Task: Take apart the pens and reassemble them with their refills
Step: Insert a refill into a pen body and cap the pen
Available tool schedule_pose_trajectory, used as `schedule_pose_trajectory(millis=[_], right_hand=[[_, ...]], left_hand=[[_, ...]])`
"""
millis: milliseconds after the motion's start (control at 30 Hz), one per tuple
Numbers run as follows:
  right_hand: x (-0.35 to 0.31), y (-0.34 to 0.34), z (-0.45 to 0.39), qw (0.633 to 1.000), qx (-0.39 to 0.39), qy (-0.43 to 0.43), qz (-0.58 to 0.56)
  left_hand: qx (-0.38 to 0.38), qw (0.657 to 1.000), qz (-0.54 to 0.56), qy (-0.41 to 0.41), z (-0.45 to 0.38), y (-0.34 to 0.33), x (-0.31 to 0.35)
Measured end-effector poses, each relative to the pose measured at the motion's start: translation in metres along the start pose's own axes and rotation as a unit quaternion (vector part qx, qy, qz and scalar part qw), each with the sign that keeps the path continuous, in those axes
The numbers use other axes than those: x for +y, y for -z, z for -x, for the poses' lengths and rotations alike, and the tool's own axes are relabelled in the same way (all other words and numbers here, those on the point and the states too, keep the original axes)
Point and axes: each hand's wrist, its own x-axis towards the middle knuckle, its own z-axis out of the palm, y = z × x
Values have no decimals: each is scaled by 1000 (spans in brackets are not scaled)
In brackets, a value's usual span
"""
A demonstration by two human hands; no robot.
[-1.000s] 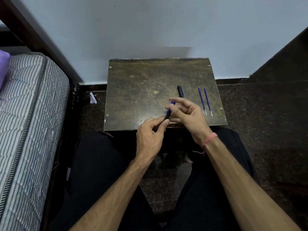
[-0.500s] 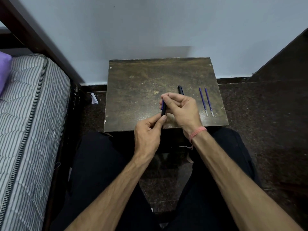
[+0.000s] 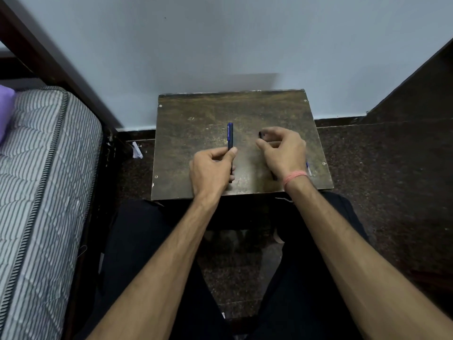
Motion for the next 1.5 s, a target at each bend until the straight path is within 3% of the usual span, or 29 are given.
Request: schedule_pose_trajectory(millis=[67,167,433,700,900,1333,1400,1500], right_hand=[[6,2,-5,996,2,3,91],[15,-4,-6,990,-9,-4,140],[7,-36,6,999,-18,-25,43],[11,-43,22,995,-19,-55,-84],[10,-40,25,992,-45,-58,-99],[10,-32,27,988,-60,-63,-124],[15,-19,22,991,-34,-58,-115],[30,16,12,997,76,-5,24]], left_hand=[[18,998,-55,0,-6,-1,-3],[44,991,-123,-3,-10,-3,-9],[68,984,-164,-20,-14,-4,-9],[62,988,-127,-59,-8,-1,-21],[21,989,-143,-44,-2,0,-19],[56,990,-131,-15,3,-7,-15],[68,989,-130,-5,2,-11,-14],[82,989,-124,-4,3,-17,-11]])
